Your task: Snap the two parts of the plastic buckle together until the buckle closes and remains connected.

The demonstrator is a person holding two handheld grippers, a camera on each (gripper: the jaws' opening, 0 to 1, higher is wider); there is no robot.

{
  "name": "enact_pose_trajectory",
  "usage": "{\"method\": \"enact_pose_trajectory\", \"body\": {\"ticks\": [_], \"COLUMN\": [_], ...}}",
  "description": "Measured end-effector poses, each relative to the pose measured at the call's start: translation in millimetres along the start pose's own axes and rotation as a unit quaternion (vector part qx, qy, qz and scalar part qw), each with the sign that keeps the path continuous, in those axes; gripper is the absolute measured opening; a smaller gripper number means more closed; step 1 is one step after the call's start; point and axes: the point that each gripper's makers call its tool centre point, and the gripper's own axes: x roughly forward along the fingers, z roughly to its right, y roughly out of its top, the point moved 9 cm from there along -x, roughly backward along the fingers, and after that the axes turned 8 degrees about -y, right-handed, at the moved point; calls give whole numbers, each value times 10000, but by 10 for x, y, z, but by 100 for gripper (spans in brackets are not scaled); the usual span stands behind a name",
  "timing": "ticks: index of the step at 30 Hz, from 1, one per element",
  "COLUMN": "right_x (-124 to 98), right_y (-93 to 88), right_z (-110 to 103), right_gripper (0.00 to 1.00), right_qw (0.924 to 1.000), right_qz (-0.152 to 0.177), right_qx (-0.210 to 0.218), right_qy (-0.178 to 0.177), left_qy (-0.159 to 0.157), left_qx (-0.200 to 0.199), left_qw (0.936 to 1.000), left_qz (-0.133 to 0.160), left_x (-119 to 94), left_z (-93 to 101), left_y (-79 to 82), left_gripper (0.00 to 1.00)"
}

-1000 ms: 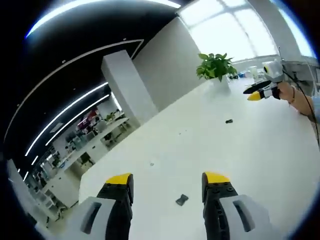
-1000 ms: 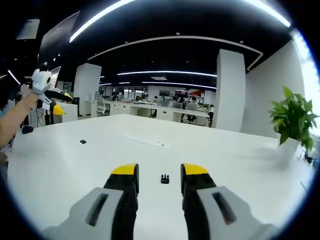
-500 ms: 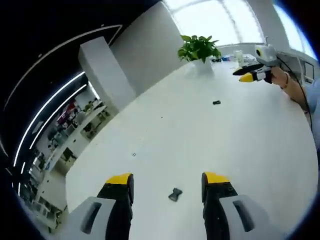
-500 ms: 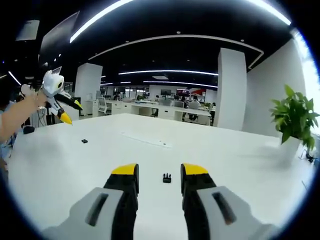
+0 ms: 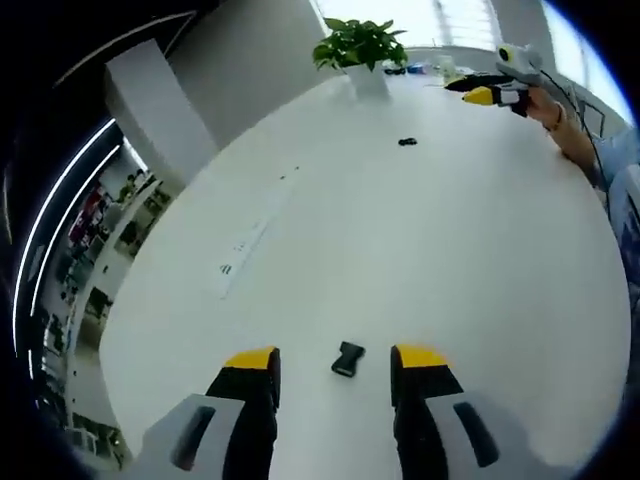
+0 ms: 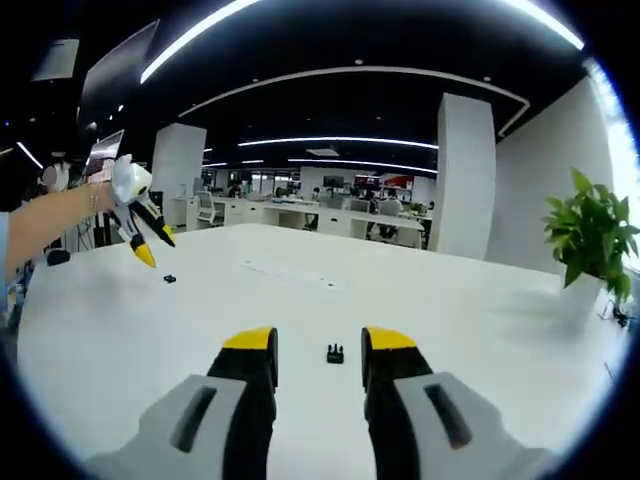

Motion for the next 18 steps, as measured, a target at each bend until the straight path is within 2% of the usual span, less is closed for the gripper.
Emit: {"method": "enact_pose_trajectory", "body": {"ticks": [7, 8, 11, 13, 18], "right_x": [-14, -6, 9, 15, 32], "right_y": [20, 9, -3, -8, -30], "right_z": [-28, -25, -16, -17, -21], "right_gripper": [34, 34, 34, 34, 34], "right_qw": [10000, 10000, 10000, 10000, 9999], "right_qz": [32, 1, -38, -50, -102], "right_qx": [4, 3, -7, -3, -8], "right_qy": [86, 83, 71, 85, 133], "left_qy": [-431, -551, -592, -668, -961], "left_qx": [-74, -96, -106, -160, -297], "left_qw": [9987, 9976, 9970, 9964, 9921], "left_qz": [-277, -397, -488, -499, -746], "left_x": [165, 199, 239, 269, 386], "left_z": [-93, -106, -160, -203, -156], "left_y": [-15, -27, -30, -28, -48], "left_gripper": [38, 38, 37, 34, 25]}}
